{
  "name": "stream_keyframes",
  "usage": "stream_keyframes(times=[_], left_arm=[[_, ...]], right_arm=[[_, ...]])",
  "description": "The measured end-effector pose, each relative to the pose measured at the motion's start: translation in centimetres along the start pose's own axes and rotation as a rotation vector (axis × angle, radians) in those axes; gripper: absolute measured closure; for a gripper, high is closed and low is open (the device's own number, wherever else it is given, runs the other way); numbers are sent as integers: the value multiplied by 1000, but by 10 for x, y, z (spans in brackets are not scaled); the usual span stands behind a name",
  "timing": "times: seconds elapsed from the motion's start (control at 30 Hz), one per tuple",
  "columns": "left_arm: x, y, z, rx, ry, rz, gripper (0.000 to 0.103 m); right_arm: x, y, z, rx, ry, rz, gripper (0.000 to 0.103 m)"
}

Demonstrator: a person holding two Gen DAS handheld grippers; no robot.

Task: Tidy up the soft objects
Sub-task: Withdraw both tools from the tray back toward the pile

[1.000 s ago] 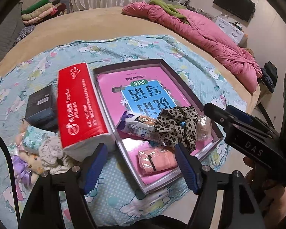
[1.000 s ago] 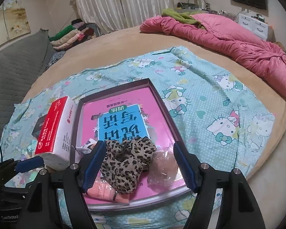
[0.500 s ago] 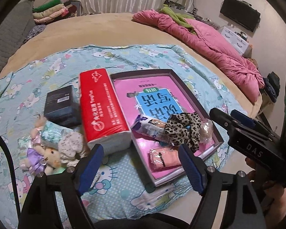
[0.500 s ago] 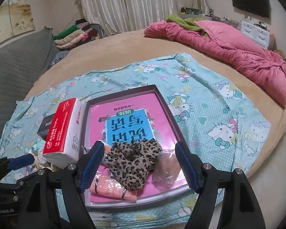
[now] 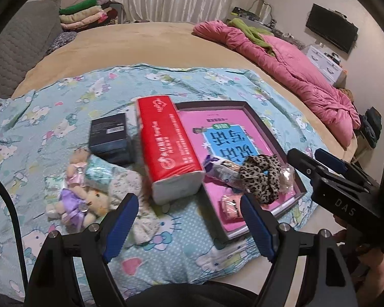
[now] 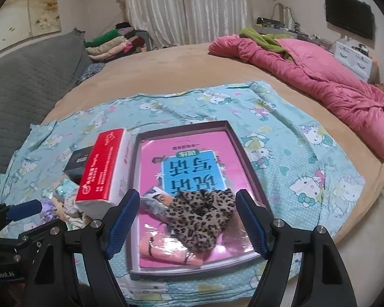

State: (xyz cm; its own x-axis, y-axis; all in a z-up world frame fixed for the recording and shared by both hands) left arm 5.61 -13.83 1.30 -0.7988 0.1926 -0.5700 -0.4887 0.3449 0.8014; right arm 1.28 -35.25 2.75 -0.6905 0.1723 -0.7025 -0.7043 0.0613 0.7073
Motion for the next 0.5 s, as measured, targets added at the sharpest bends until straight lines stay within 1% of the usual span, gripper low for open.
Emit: stream_keyframes(times=[0.23, 0.4, 0.5], left_arm=[[4, 15, 29, -37, 43, -20, 22], [5, 30, 56, -88, 69, -46, 22], [7, 37, 72, -103, 98, -54, 22]], right_arm=[[-1, 6, 22, -26, 39, -9, 25], [-2, 11, 42, -50, 77, -17, 25], [-3, 14, 55, -66, 106, -23, 25]])
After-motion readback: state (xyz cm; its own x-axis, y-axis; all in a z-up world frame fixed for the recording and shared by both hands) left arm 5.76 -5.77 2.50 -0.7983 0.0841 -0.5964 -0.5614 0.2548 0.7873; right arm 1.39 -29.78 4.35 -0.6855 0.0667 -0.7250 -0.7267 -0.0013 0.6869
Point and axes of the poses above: each gripper's, at about its wrist camera, not at the fingertips, and y roughly against the way its jaws point, z to its left, x to its underside, the point moved 1 cm from there along -y, roughly the way its jaws point, and after that the axes turned 1 degree about -z, right-handed, at the moved point
